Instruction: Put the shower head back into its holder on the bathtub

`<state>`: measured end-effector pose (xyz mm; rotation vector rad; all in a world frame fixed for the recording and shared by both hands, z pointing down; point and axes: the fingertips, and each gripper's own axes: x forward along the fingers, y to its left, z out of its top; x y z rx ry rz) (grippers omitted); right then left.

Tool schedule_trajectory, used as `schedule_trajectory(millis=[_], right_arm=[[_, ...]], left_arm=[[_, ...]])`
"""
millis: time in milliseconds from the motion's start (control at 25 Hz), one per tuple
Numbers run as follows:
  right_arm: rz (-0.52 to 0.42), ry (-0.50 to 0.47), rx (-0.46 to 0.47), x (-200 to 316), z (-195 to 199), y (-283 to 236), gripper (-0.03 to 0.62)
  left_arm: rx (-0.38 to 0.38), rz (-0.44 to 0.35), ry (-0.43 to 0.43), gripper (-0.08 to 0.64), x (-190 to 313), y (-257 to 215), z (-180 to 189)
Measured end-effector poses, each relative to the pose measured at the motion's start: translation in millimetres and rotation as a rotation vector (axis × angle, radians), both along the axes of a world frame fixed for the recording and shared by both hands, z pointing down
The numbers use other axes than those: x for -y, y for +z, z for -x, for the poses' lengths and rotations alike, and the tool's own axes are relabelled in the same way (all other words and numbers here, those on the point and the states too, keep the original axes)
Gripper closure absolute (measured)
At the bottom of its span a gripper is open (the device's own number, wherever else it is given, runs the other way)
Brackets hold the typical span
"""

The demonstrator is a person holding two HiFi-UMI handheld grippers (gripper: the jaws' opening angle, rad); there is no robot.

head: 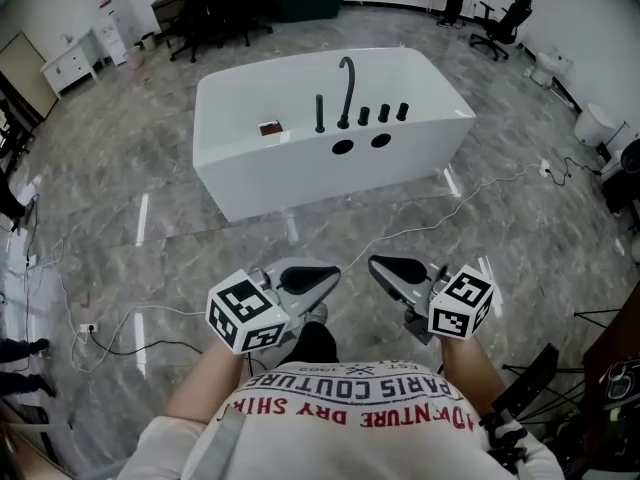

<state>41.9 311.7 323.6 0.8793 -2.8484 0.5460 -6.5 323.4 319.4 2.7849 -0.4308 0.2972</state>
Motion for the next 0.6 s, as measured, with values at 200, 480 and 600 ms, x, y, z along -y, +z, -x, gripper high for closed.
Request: schedule_trajectory(millis=[200, 480, 600], right_arm=[[-0.048, -0.009, -0.020, -39.6, 8.8, -18.1, 0.589], [-0.081, 0.043, -0.088, -50.9, 8.8, -19.6, 0.589], [-0.094, 0.019, -0.079, -55.8, 19.4, -21.7, 0.588]], left_arm=[[-0.036, -0.035, -0.024, 0.558, -33.9, -19.2, 7.0], [0.004, -0.081, -0.046, 0.558, -41.6, -24.4, 9.8], [0.008, -0.088, -0.073, 0.560, -41.1, -24.9, 15.0]])
